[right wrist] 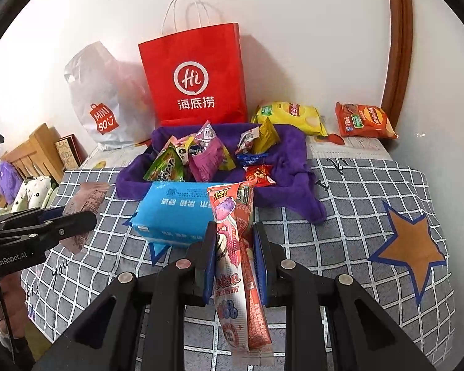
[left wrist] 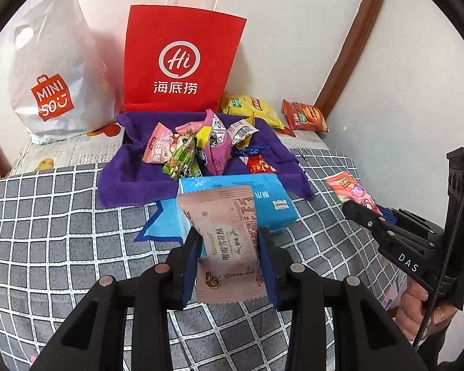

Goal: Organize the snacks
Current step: 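Carry the pink candy and pink sachet over the purple towel with both tools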

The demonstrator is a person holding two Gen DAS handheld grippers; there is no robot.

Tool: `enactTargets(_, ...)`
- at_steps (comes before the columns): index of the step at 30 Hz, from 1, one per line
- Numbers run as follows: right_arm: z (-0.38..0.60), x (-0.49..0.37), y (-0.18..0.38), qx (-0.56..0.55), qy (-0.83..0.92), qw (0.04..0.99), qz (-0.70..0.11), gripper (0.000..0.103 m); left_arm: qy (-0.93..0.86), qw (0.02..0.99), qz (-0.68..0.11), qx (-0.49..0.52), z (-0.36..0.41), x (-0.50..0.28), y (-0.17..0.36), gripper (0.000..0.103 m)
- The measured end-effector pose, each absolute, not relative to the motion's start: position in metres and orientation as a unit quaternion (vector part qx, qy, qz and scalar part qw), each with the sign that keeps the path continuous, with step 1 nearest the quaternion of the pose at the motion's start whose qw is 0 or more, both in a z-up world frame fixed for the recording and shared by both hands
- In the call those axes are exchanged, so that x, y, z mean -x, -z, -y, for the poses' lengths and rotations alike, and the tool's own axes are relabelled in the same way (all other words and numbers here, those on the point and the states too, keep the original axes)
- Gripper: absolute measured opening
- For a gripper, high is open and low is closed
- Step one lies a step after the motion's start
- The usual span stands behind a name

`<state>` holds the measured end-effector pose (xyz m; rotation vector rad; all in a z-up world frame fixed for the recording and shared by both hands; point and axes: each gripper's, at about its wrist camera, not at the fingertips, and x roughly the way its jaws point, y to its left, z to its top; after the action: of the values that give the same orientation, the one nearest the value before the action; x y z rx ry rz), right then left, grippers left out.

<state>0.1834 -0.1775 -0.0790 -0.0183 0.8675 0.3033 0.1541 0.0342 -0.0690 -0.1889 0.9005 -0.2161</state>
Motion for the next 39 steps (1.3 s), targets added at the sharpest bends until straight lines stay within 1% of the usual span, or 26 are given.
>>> enactTargets(19, 0.16, -0.228, 0.075, 0.018, -0.151, 0.895, -0.419, 0.022, 0.101, 0.898, -0.419, 0.085, -0.044, -0.201, 0.047, 0.035)
enactTargets(28, 0.154, -0.265, 0.069, 0.018, -0.143, 0.9, -0.411, 0.022, 0.099, 0.9, -0.417, 0.079, -0.048, -0.239, 0.042, 0.035)
enactTargets(39, 0.14, -0.316, 0.075, 0.013, -0.139, 0.897, -0.419, 0.022, 0.091, 0.904, -0.408, 0.084, -0.065, -0.29, 0.04, 0.035)
